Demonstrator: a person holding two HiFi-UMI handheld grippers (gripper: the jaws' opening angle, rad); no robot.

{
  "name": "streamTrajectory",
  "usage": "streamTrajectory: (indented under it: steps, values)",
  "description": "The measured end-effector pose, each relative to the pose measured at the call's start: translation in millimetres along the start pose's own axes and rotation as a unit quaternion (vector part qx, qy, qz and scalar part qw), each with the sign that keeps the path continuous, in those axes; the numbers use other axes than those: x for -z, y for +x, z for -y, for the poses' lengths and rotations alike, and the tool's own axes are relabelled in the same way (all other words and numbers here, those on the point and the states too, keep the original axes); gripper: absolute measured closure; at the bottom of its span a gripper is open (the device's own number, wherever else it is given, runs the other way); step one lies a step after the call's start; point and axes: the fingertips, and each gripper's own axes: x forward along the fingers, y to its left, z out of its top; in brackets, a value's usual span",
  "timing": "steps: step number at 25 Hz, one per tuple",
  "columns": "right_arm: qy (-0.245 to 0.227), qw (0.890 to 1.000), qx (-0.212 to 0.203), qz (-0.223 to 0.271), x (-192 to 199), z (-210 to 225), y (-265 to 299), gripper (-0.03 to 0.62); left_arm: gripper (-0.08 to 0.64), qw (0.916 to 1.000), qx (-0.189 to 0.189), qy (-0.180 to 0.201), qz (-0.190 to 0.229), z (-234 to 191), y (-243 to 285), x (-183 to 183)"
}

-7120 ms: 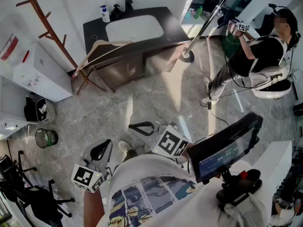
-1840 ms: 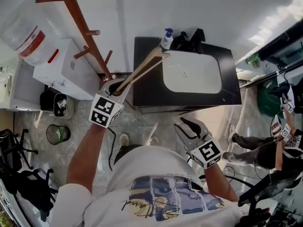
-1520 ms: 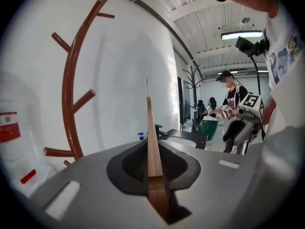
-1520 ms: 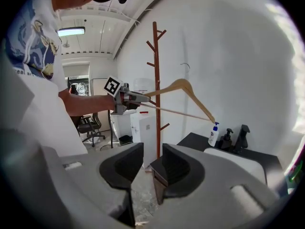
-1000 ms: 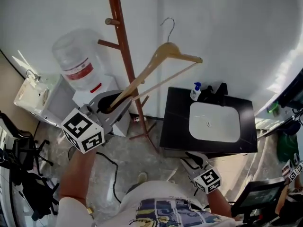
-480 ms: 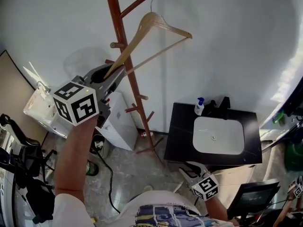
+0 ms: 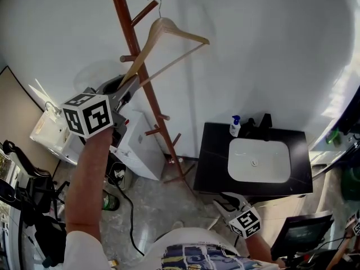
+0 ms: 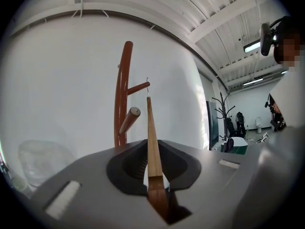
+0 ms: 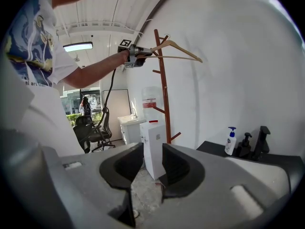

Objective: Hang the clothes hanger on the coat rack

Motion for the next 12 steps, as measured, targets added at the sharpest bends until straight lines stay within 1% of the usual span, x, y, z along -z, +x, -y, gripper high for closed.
streamTrajectory:
  steps: [8, 12]
  values:
    - [0.000, 1.000, 0.006, -0.009, 5, 8, -8, 0.469, 0.509, 0.9993, -0.032, -0.016, 0.013, -10, -14, 21]
    - [0.004, 1.000, 0.012, -0.016, 10, 13, -13, 0.469, 0.509, 0.9986, -0.050, -0.013, 0.015, -13, -19, 35]
